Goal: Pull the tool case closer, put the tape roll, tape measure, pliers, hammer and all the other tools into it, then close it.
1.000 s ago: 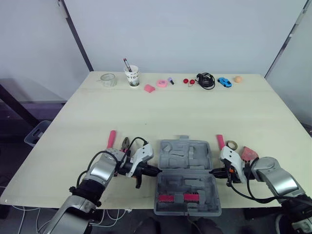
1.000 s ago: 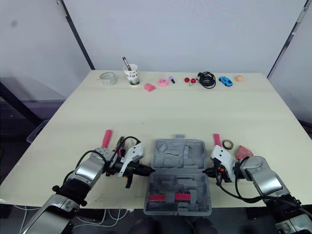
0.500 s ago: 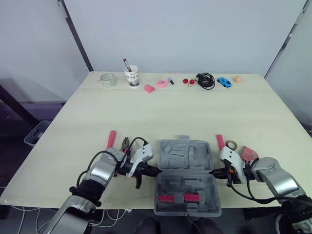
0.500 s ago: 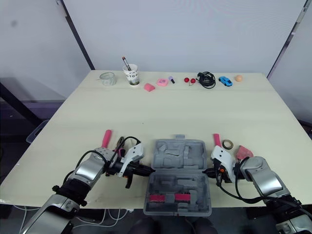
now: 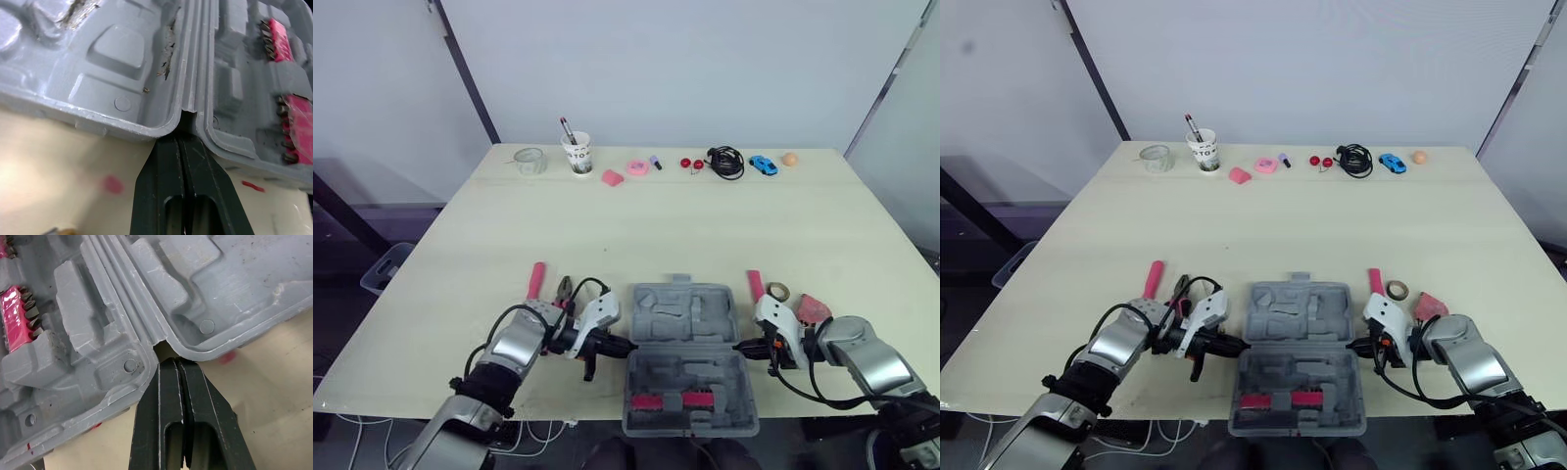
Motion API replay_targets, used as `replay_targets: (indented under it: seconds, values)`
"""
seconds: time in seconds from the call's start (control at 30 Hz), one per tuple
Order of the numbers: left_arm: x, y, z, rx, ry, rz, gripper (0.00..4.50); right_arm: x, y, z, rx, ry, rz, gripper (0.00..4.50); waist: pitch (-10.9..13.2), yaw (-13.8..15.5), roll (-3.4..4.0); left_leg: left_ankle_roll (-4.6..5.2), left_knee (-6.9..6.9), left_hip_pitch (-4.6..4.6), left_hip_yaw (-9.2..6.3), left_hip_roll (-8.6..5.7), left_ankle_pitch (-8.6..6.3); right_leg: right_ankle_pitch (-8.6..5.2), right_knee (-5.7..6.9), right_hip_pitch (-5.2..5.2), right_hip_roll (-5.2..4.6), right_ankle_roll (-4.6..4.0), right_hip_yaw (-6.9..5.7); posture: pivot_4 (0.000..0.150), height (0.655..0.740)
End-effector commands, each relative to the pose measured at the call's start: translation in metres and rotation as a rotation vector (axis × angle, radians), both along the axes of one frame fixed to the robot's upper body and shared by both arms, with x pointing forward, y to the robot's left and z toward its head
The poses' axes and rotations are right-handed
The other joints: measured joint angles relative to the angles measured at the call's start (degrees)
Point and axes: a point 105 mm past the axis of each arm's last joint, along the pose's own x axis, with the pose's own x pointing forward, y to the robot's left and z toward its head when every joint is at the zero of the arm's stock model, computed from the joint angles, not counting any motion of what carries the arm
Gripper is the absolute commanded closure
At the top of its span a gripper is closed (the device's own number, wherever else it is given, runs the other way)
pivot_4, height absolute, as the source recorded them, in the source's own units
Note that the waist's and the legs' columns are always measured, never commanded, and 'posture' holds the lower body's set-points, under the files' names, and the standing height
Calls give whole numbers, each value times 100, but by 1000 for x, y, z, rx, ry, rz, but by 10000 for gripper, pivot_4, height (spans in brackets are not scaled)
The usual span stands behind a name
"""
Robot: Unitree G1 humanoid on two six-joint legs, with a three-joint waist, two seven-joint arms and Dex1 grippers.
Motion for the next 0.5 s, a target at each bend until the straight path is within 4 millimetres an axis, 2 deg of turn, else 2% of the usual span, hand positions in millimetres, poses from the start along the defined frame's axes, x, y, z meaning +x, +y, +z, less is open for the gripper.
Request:
replay_targets:
  seconds: [0.03,0.5]
  values:
    - [-13,-9,-5,0,34,-72,44568,-11,12,-4,31,49,61,45000,0,0,0,0,0,0,0,0,0,0,0,0,0,0,0,1500,7400]
    - [-15,-6,-6,16,44,-84,44568,-28,16,-5,42,118,109,45000,-1,0,-1,0,0,0,-1,0,0,0,0,0,0,0,-1,1500,7400]
